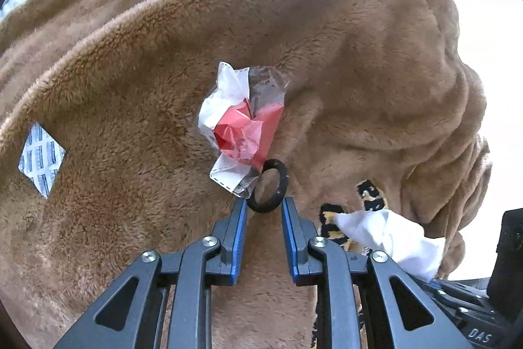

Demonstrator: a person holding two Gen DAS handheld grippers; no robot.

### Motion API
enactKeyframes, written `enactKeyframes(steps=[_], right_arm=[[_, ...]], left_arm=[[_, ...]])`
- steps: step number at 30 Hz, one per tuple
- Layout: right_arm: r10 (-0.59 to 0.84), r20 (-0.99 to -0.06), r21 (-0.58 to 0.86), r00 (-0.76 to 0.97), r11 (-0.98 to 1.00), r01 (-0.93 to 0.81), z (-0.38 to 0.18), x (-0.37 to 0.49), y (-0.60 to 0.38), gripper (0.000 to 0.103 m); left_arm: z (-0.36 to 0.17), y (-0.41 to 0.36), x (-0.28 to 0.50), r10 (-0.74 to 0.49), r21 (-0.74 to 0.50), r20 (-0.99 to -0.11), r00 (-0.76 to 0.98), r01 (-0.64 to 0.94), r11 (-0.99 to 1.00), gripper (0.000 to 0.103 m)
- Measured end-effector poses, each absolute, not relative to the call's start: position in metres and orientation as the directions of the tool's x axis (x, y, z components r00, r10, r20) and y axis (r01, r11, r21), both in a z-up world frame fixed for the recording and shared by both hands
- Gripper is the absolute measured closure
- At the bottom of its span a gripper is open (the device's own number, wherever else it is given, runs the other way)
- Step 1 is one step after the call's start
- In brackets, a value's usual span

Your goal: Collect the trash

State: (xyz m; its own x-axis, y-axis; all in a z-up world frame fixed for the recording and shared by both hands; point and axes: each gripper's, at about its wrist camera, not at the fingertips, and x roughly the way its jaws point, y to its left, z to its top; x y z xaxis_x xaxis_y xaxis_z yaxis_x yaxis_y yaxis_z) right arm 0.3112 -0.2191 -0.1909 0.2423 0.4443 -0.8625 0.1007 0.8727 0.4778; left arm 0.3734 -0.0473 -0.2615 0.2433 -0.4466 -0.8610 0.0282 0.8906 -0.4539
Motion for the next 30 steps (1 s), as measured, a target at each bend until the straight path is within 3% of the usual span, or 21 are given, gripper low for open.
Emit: enactKeyframes(steps=[9,11,13,15,16,24,26,27,30], right_arm=[[0.435,-0.869,0.469,0.237,0.877,0.108,-0.191,0.309,-0.224,0.096],[0.434,-0.870,0.467,0.234,0.877,0.112,-0.192,0.309,-0.227,0.096],[0.432,-0.871,0.467,0.235,0.877,0.117,-0.193,0.309,-0.229,0.096],[0.433,-0.870,0.468,0.235,0.875,0.121,-0.194,0.309,-0.230,0.096],[0.434,-0.870,0.468,0.234,0.875,0.120,-0.194,0.308,-0.231,0.096],[0.435,-0.870,0.470,0.232,0.874,0.123,-0.194,0.308,-0.237,0.096],[0.435,-0.870,0.471,0.232,0.872,0.130,-0.195,0.308,-0.240,0.096],[0.436,-0.870,0.472,0.232,0.871,0.133,-0.195,0.309,-0.241,0.096],[0.436,-0.870,0.472,0.232,0.872,0.132,-0.195,0.310,-0.242,0.096]], left_arm=[[-0.266,-0.080,0.397,-0.415,-0.416,-0.883,0.220,0.047,0.908,0.079],[-0.263,-0.084,0.398,-0.432,-0.435,-0.872,0.231,0.044,0.900,0.069],[-0.260,-0.091,0.398,-0.440,-0.446,-0.860,0.259,0.040,0.894,0.035],[-0.258,-0.094,0.399,-0.416,-0.430,-0.850,0.322,0.028,0.902,0.019],[-0.258,-0.093,0.400,-0.402,-0.424,-0.849,0.343,0.012,0.906,0.016],[-0.275,-0.106,0.412,-0.409,-0.419,-0.870,0.274,0.027,0.908,0.017],[-0.280,-0.117,0.411,-0.428,-0.428,-0.869,0.250,0.058,0.902,0.028],[-0.281,-0.118,0.412,-0.437,-0.436,-0.867,0.240,0.060,0.898,0.039],[-0.282,-0.116,0.409,-0.475,-0.485,-0.852,0.222,0.011,0.875,0.039]])
